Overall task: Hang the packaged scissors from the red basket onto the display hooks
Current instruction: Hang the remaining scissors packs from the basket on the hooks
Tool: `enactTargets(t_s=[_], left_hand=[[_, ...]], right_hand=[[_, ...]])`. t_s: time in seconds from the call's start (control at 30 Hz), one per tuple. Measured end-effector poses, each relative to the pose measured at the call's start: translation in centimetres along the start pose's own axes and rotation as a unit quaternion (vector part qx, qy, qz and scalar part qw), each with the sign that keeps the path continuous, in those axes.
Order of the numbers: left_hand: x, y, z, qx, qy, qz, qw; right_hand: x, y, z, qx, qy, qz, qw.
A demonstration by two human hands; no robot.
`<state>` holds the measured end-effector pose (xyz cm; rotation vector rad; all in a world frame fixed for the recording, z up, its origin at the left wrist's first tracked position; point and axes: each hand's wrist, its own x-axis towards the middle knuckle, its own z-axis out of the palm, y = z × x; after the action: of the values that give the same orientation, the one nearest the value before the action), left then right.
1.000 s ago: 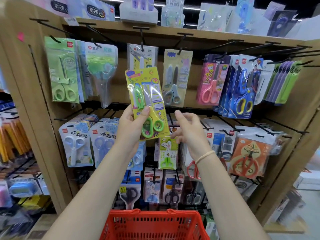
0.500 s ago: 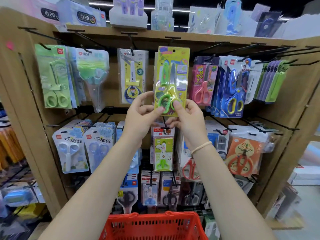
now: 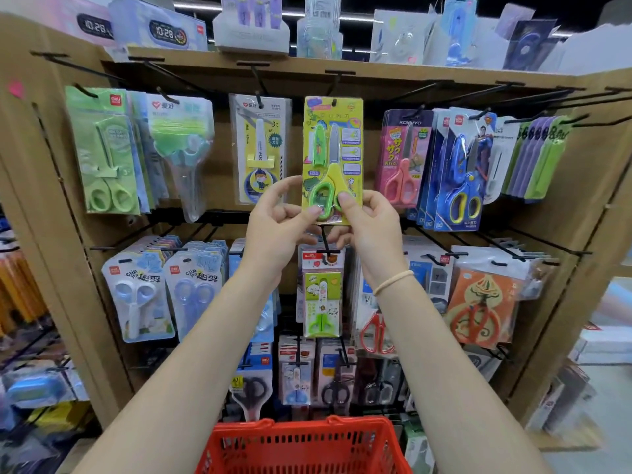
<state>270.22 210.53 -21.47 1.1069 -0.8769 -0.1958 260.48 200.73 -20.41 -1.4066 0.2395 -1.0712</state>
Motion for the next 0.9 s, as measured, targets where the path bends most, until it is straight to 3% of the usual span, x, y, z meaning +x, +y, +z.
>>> enactTargets(t_s=[0.13,0.2,0.3,0.47,0.73,0.9], left_hand=[[0.1,0.0,0.2,0.006,0.000,0.006,1.000],[0.1,-0.1,0.2,0.039,0.000,0.022,0.999],[0.5,-0.6,-0.2,0.161,-0.014,0.065,0.985],[2.7,-1.9,-0.6,0.309,-0.028,0.059,0.949],[3.2,-2.7,-1.0,0.365,-0.064,0.043,0.928],[-3.9,-5.7,-3.2,0.381,-0.012,0.145,0.913]], right_hand=[[0.0,-0.2,-0.1,-0.013,0.016,-0.030,0.999],[0.1,0.3,-0.4,-0.075,0.022,-0.079,0.994],[0.7,1.5,-0.9,-0.215,0.031,-0.155,0.964],[2.8,3.2,-1.2,-0.343,-0.007,-0.155,0.926],[2.9,4.0,-2.0,-0.398,-0.026,-0.135,0.907],[-3.8,7.2,-3.1,-0.342,0.021,-0.163,0.925]])
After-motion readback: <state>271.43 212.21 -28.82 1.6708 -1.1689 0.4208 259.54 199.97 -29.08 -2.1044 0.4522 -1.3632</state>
